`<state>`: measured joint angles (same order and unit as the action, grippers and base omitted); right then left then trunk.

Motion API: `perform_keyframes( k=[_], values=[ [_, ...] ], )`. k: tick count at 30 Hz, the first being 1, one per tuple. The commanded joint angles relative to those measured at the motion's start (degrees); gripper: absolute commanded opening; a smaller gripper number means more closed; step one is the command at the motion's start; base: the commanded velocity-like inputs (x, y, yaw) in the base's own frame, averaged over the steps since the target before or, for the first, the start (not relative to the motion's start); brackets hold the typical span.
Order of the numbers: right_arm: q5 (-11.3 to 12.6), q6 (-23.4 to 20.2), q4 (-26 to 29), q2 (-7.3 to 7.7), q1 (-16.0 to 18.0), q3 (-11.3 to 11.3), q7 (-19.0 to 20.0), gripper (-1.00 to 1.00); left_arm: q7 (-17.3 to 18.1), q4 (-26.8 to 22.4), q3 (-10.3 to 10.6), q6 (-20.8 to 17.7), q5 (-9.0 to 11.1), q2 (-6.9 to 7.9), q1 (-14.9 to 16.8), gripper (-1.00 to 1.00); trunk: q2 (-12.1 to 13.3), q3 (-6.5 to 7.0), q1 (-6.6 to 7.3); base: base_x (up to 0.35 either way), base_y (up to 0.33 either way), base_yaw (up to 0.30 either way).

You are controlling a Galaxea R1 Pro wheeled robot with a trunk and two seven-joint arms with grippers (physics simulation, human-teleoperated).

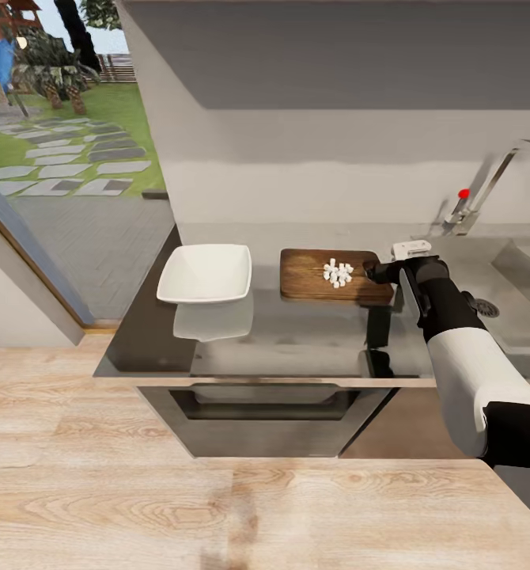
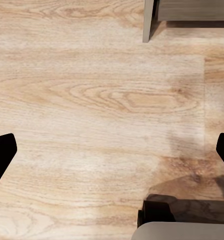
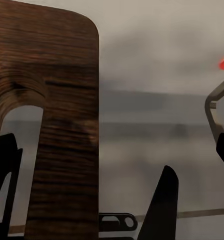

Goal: In the kitchen, take the Vidalia onion out of the sink, dice it on the chopping board with the paring knife, put the diced onion into the bowl on the countertop, then place both the paring knife and the chopping board into the sink.

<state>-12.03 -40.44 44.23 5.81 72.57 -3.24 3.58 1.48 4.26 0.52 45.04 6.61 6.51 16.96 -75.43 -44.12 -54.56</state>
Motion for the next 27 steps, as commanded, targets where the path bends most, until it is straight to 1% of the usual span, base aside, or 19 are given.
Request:
perform_keyframes(
  k=[1, 18, 19, 27],
  values=[
    [-0.53, -0.25, 0.07, -0.01, 0.01, -0.10, 0.38, 1.00, 0.17, 0.22, 0.10, 0.31, 0.34, 0.00, 0.09, 1.00, -0.03, -0.04, 0.00, 0.000, 0.000, 0.000],
    [-0.53, -0.25, 0.07, -0.02, 0.02, -0.02, 0.51, 1.00, 0.18, 0.22, 0.10, 0.31, 0.34, 0.00, 0.09, 1.00, -0.03, -0.04, 0.00, 0.000, 0.000, 0.000],
    [-0.53, -0.25, 0.07, -0.01, 0.03, -0.04, 0.54, -1.00, 0.18, 0.22, 0.10, 0.31, 0.34, 0.00, 0.09, 1.00, -0.03, -0.04, 0.00, 0.000, 0.000, 0.000],
    [-0.53, -0.25, 0.07, -0.01, 0.02, -0.09, 0.55, -1.00, 0.19, 0.22, 0.10, 0.31, 0.34, 0.00, 0.09, 1.00, -0.03, -0.04, 0.00, 0.000, 0.000, 0.000]
  ],
)
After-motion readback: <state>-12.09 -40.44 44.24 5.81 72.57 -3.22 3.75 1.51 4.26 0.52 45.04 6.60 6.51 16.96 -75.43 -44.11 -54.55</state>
